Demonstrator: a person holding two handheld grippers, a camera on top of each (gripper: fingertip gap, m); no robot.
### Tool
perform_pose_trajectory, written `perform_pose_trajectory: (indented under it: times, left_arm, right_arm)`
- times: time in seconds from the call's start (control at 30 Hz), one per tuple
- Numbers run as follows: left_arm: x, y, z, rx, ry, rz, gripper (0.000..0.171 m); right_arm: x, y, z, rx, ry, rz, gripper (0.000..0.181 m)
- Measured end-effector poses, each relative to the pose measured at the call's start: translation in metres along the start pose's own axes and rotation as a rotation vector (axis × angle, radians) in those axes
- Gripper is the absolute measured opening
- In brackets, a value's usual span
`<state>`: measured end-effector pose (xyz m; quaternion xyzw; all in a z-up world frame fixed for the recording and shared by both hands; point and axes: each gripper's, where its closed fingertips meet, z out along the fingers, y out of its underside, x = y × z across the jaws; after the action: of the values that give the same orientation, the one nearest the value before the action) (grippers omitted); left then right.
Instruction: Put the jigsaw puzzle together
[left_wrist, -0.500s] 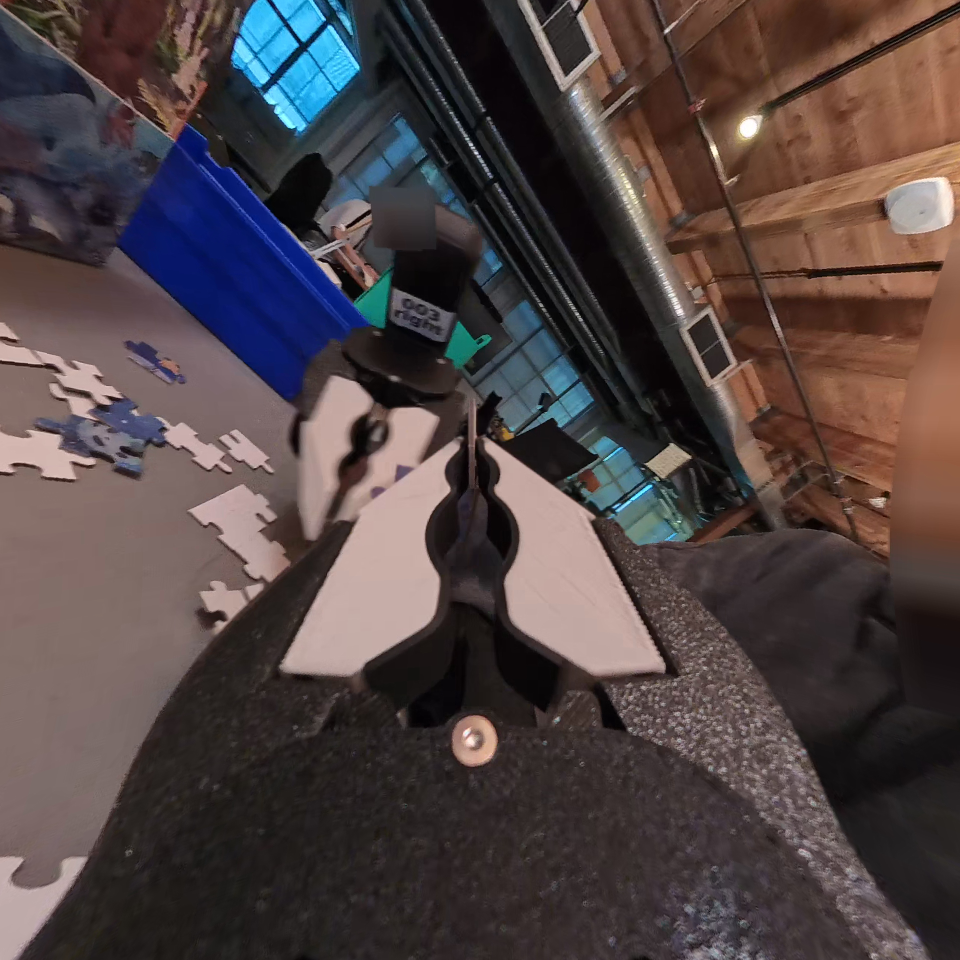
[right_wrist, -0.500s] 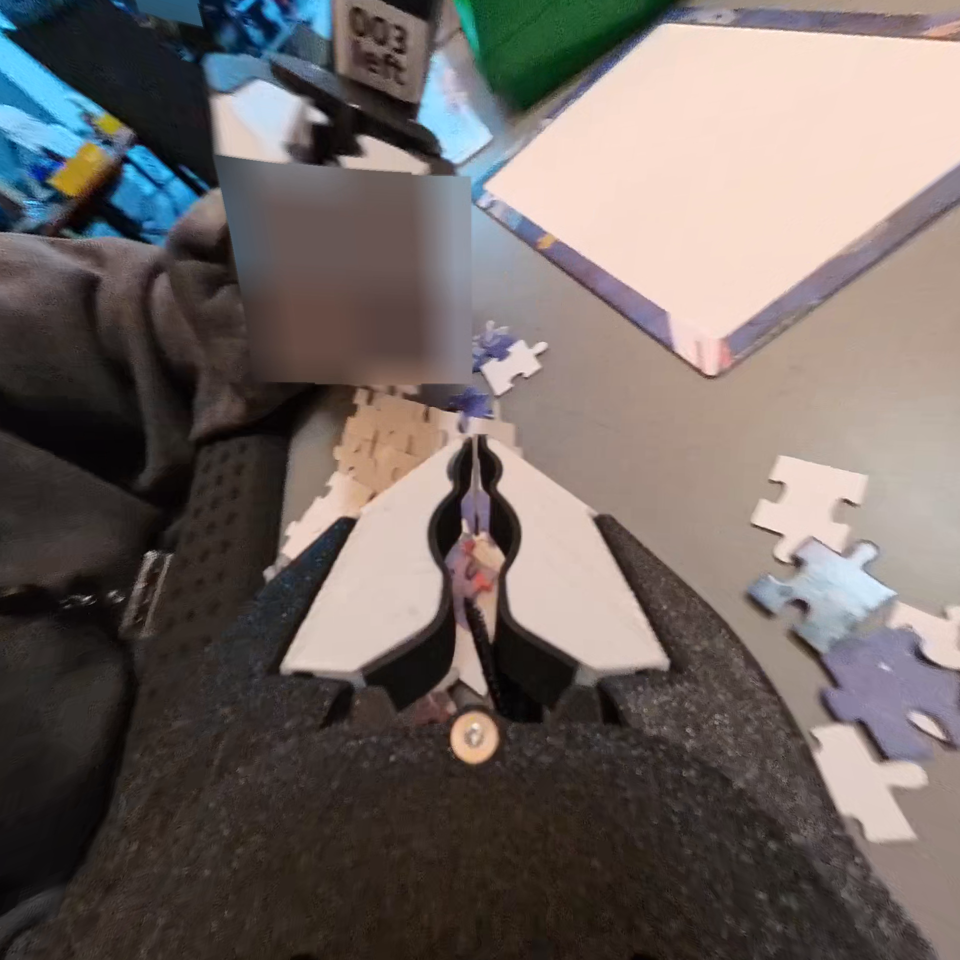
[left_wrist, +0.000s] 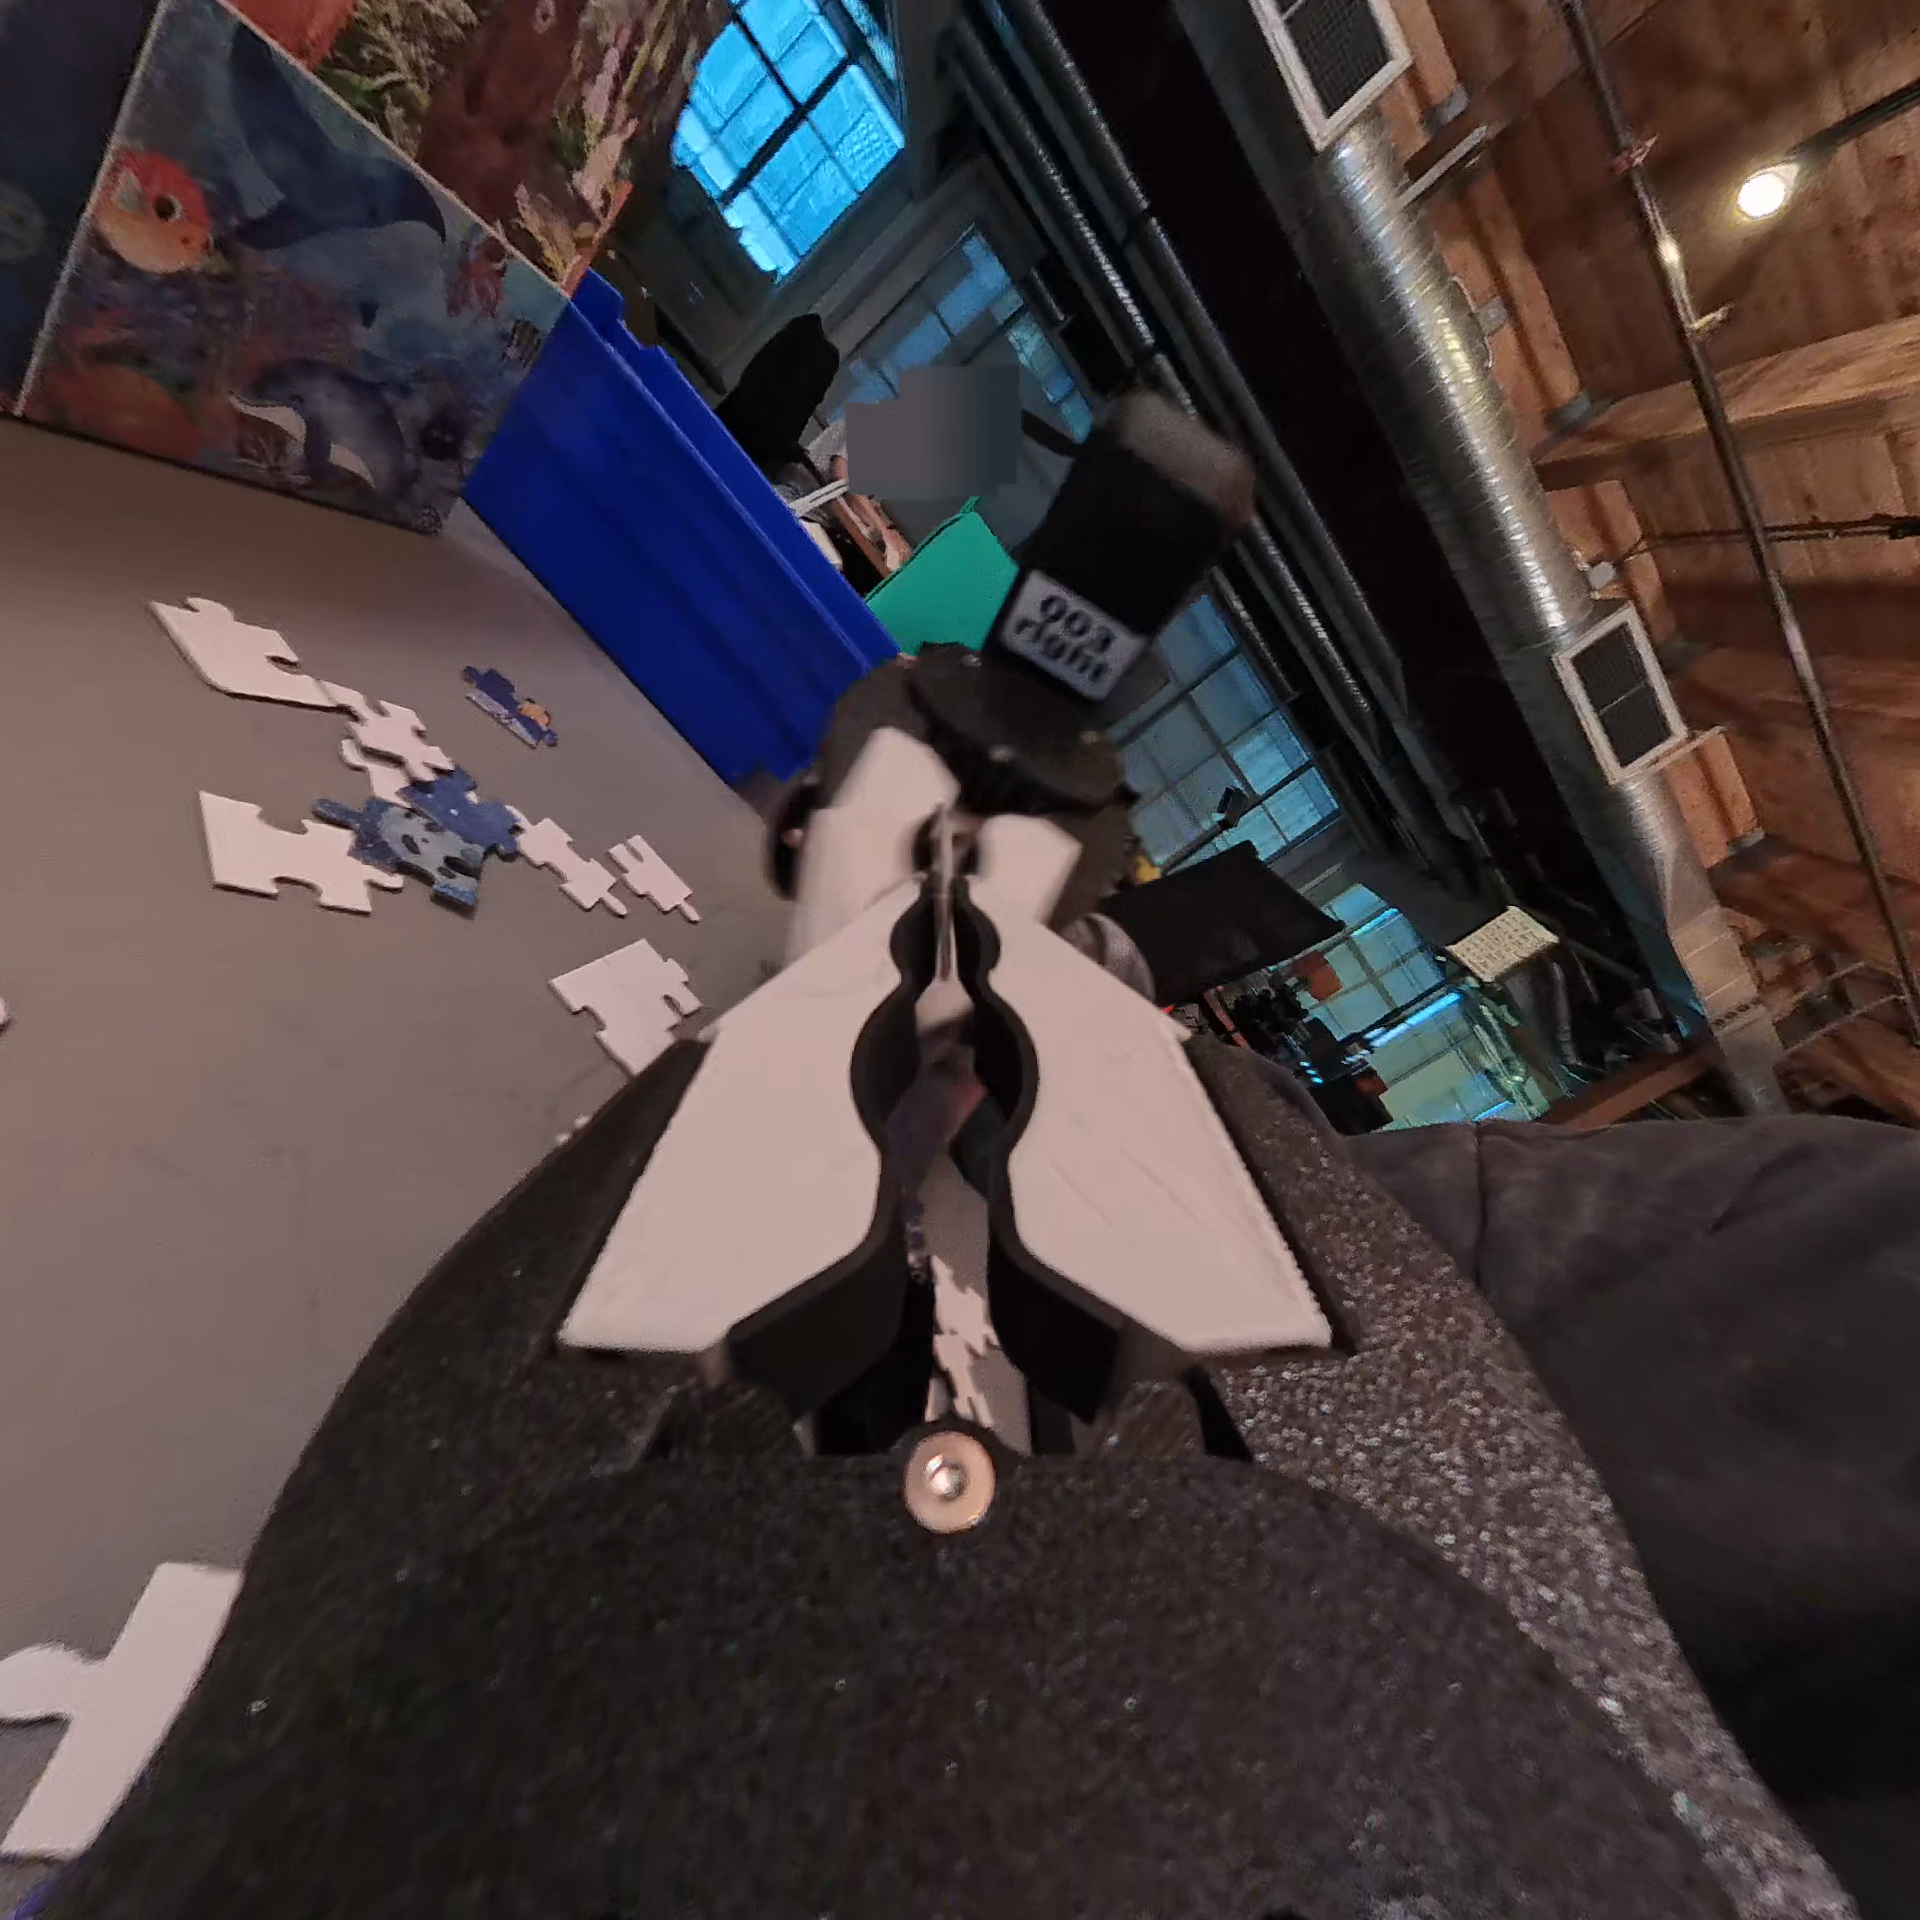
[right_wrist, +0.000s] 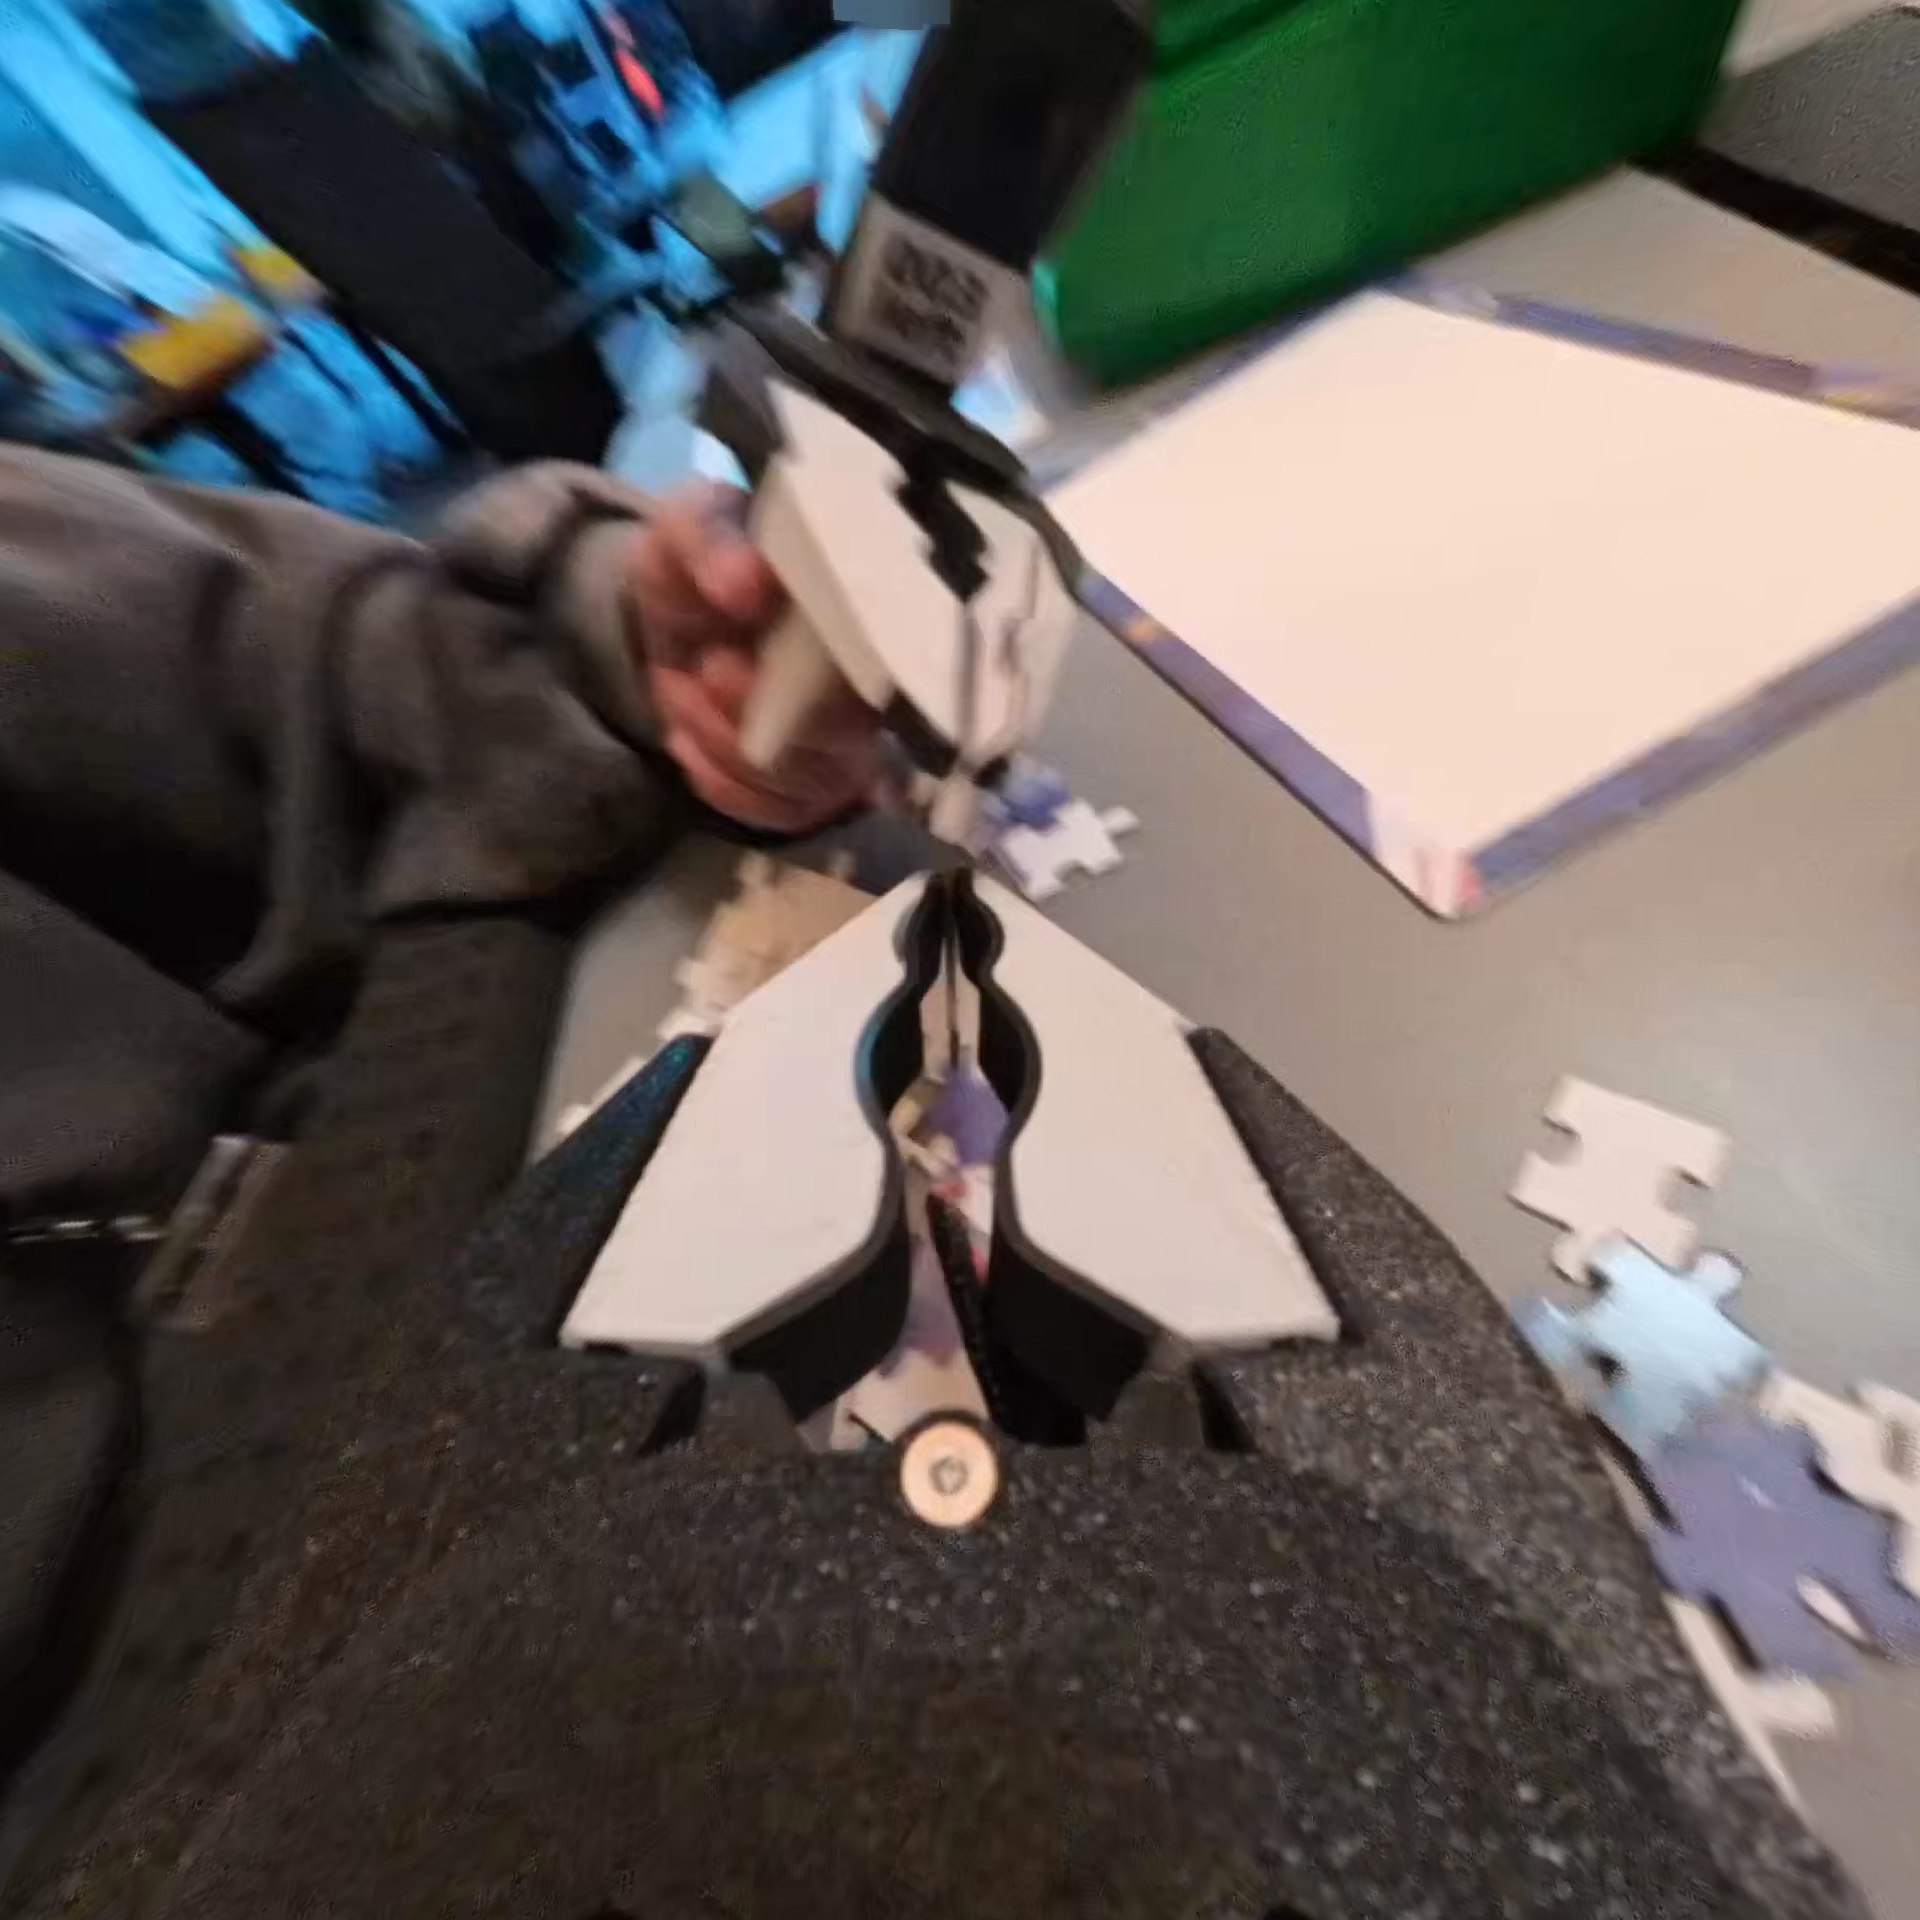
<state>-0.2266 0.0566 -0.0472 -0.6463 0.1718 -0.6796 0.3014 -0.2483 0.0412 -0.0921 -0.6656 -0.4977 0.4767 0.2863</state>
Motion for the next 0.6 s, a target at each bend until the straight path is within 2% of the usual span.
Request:
perform_pose_trajectory:
  times: [0.07, 0.1, 0.17, 0.27, 0.37, 0.4, 0.47, 0.53, 0.6]
  left_arm:
    - [0.011, 0.0, 0.0, 0.002, 0.069, -0.033, 0.001]
    - [0.013, 0.0, 0.001, -0.001, 0.085, -0.045, 0.002]
    - [0.01, 0.001, 0.002, 0.001, 0.061, -0.033, 0.002]
    - [0.007, -0.001, 0.0, 0.011, 0.053, -0.039, 0.002]
    - [0.005, -0.004, -0.004, 0.012, 0.041, -0.03, 0.001]
    - [0.0, -0.004, -0.005, -0.003, -0.004, -0.004, 0.001]
    - [-0.029, -0.001, -0.012, -0.066, -0.246, 0.163, 0.001]
    - [-0.063, 0.006, -0.03, -0.215, -0.549, 0.427, 0.001]
    - [-0.083, 0.005, -0.045, -0.314, -0.773, 0.651, 0.002]
  right_arm:
    - [0.044, 0.027, -0.001, -0.146, 0.243, -0.014, 0.002]
    - [0.054, 0.034, -0.002, -0.175, 0.286, -0.004, 0.002]
    - [0.037, 0.028, 0.004, -0.122, 0.163, 0.05, 0.002]
    - [0.006, 0.002, 0.004, -0.007, 0.009, 0.038, 0.001]
    - [0.006, 0.002, -0.004, -0.015, 0.025, 0.011, 0.001]
    - [0.01, 0.0, -0.01, 0.001, 0.035, 0.02, 0.001]
    - [0.028, -0.011, -0.026, 0.08, 0.104, 0.069, 0.001]
    - [0.066, -0.015, -0.052, 0.134, 0.317, 0.099, 0.001]
    - [0.103, -0.004, -0.081, 0.108, 0.554, 0.106, 0.002]
